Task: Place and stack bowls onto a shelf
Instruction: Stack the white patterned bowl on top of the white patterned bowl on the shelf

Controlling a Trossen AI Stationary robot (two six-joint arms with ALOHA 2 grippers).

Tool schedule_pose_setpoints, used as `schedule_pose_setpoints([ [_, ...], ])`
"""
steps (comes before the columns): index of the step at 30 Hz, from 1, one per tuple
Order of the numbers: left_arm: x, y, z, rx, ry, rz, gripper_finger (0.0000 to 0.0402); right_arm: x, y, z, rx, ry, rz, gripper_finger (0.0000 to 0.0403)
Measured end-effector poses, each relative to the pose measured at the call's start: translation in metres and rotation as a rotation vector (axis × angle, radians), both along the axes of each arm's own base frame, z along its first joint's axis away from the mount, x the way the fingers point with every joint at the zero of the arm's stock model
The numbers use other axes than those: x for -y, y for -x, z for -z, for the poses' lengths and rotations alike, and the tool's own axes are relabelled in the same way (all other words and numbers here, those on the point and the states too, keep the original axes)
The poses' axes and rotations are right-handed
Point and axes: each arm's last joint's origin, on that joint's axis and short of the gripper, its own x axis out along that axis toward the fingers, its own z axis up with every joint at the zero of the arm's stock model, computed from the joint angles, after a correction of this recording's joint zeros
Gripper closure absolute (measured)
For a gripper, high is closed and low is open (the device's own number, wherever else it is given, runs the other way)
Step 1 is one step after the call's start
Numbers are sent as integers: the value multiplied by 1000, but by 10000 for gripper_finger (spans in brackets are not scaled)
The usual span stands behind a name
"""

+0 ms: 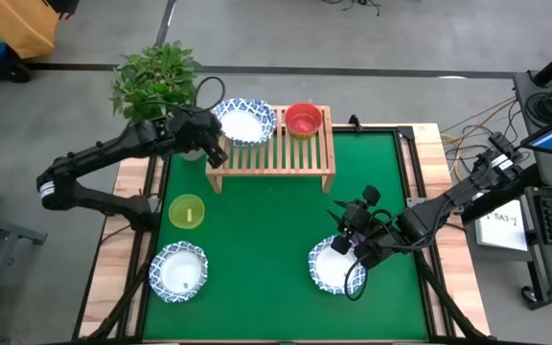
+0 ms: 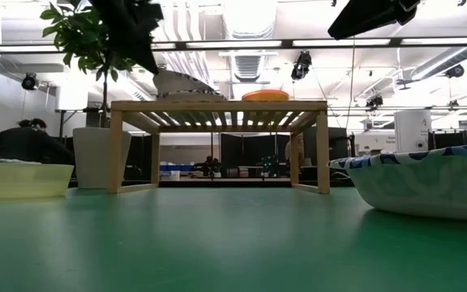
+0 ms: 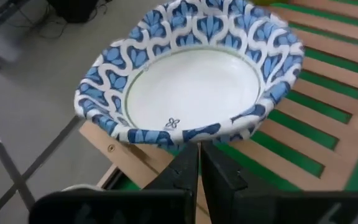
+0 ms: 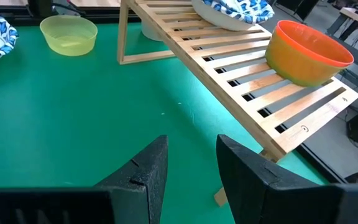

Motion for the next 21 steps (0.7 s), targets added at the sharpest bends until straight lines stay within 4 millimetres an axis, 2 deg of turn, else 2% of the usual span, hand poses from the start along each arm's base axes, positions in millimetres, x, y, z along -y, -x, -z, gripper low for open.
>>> schedule_pose_setpoints([
  [6,-9,-14,6,3,-47,-47,402,0,0,0,-9,9,-4,275],
  [17,-16,-33,20,19,-1,-62,402,2,-1,0,-24,28,-8,275],
  [21,-16,-33,19,16,-13,-61,402,3,-1,0,-21,26,-2,275],
])
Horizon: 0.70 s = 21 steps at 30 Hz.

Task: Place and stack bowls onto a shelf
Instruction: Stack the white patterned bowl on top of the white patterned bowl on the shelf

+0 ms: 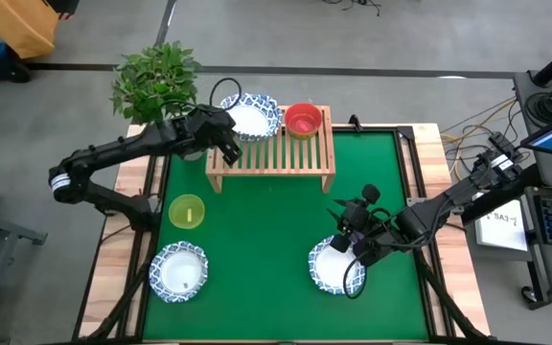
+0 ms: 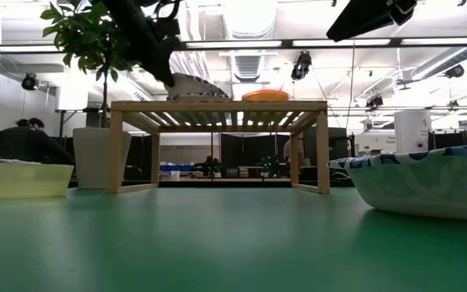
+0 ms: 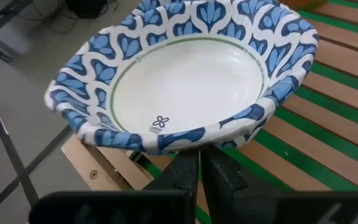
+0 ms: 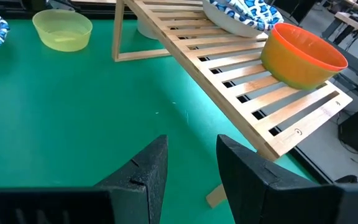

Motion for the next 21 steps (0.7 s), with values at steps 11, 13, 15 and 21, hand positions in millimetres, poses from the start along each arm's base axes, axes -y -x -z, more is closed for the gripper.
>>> schedule_pose_setpoints([
  [11,44,42,-39,197,31,143,402,31,-32,-17,51,-53,-79,275],
  [13,56,47,-38,229,25,193,401,48,-47,-25,77,-55,-164,275],
  [15,67,52,-34,260,17,241,401,68,-60,-31,116,-44,-265,275],
  [21,91,71,-14,347,3,350,401,136,-92,-53,212,14,-403,275],
])
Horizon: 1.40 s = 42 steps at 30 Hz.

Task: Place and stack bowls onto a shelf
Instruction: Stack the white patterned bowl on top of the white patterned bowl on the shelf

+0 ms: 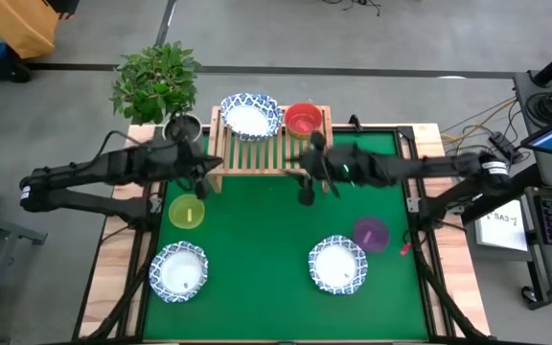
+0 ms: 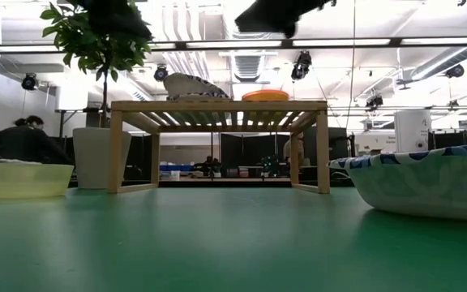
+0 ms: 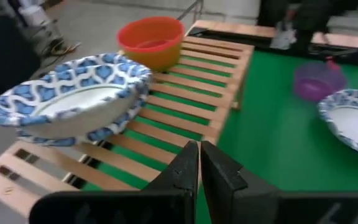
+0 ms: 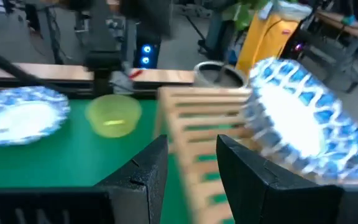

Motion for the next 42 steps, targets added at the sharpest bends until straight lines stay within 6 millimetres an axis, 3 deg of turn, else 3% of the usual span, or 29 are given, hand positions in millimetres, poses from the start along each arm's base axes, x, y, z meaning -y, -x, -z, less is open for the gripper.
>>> schedule_pose_setpoints([
  [6,6,17,11,111,-12,19,401,56,-39,-7,-28,84,-21,271],
  [10,7,28,13,147,-2,14,401,83,-64,-9,-87,113,10,245],
  [16,8,39,15,182,3,11,401,102,-96,-6,-174,89,23,204],
  [21,9,46,14,204,0,11,401,109,-113,-3,-195,93,29,204],
  [30,10,51,13,214,-20,18,401,122,-130,4,-227,72,45,263],
  [42,10,52,14,214,-21,18,401,123,-134,7,-251,111,29,386],
])
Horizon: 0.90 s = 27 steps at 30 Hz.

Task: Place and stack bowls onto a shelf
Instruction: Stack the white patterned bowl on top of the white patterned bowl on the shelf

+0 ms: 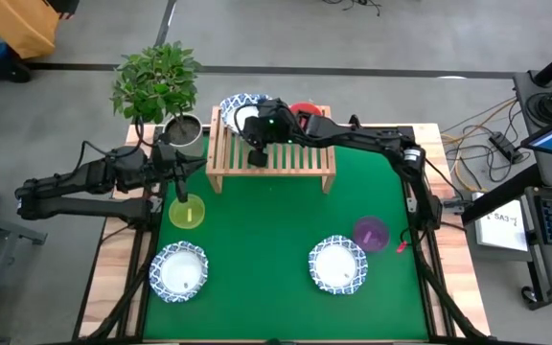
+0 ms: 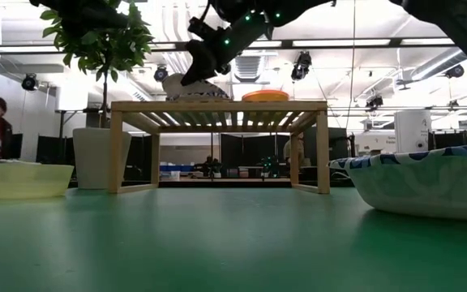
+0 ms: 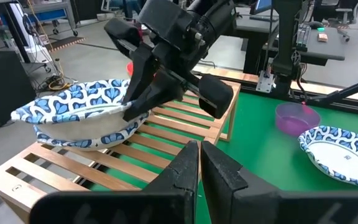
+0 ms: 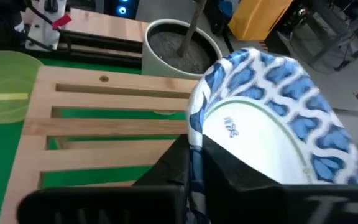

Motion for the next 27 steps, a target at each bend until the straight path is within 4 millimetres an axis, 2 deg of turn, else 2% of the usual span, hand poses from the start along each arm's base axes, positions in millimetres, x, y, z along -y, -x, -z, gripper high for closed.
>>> schedule_pose_setpoints([
  [12,0,0,0,2,5,-1,402,-3,12,-22,-7,89,4,394],
  [19,0,0,0,1,6,-1,402,-1,14,-20,-65,148,30,392],
  [23,0,-1,0,-1,6,-1,402,-3,12,-19,-66,144,22,369],
  [27,0,0,0,2,10,-3,402,-3,12,-17,-63,105,48,320],
])
